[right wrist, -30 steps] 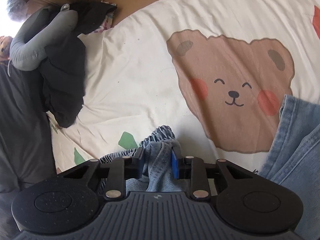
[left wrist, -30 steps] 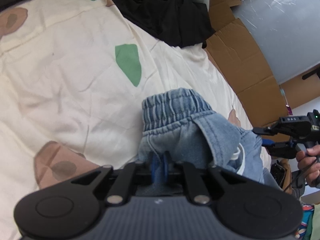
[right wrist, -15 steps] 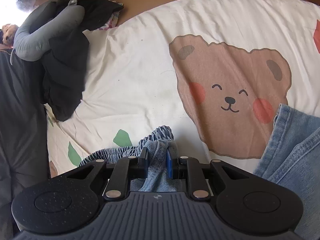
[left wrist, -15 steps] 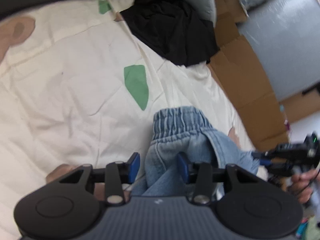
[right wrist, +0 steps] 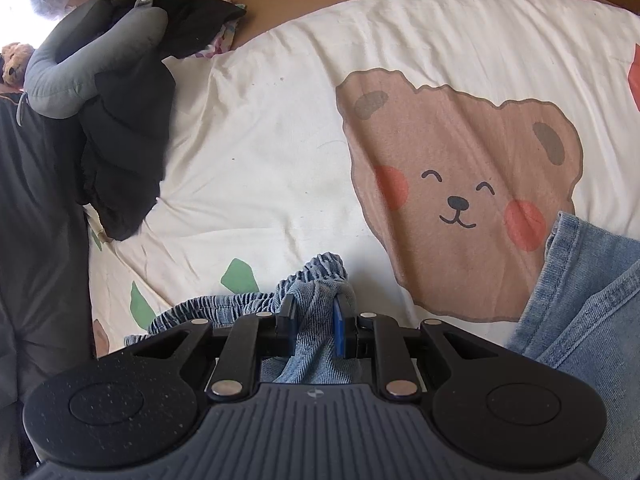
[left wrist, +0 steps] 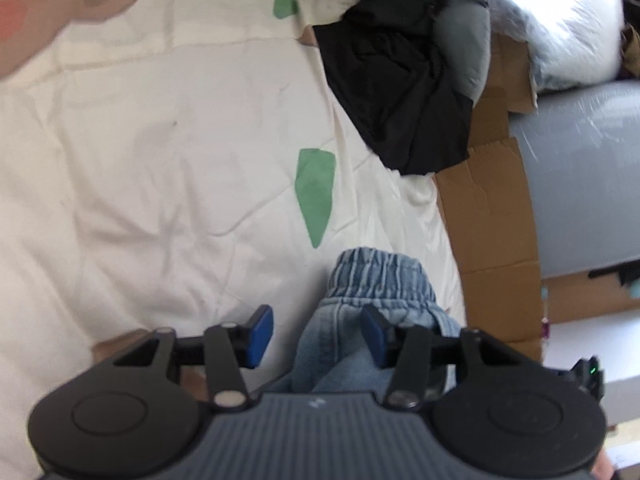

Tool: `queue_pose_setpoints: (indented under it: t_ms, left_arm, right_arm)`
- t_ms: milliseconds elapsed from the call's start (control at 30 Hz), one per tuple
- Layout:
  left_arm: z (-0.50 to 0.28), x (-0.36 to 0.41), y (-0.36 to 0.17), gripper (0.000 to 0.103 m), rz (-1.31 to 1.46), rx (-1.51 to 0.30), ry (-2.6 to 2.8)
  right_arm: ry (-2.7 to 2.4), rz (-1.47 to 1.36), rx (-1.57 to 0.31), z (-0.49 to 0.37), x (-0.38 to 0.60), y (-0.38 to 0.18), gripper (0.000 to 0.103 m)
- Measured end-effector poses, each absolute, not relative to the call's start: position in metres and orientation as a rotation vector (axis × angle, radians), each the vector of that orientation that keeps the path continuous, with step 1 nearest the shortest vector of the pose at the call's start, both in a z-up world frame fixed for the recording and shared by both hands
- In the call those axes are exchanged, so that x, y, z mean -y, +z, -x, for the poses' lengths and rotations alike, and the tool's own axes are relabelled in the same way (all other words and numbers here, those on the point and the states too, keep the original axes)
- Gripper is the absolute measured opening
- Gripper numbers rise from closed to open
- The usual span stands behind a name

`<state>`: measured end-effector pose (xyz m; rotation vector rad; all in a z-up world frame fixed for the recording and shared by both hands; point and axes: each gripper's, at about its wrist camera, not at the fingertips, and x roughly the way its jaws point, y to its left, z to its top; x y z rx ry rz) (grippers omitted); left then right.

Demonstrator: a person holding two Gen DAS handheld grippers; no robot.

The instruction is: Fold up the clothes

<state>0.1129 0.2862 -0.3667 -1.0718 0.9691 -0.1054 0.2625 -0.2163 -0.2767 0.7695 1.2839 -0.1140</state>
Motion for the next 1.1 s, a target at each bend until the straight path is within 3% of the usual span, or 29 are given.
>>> queue_pose_setpoints:
  t_ms: [467, 700, 1100]
  left_arm:
    - [-0.145, -0.269, -0.402, 0.05, 1.226, -1.034, -0.19]
    - [-0.156, -0.26, -0.399, 0.016, 1.153, -1.01, -0.226]
    - [-0.12, -0.306, -0.338, 0.007, 1.063, -0.87, -0.19]
  right_arm:
    - [-0.11, -0.747, -1.282, -0.265, 0.215, -0.279, 0.017]
    - [-0.102, -0.735, -1.273, -0.266, 0.214, -0.279, 0.017]
    - [0.032, -0.541, -1.197, -0.286, 0.186, -0.239, 0.015]
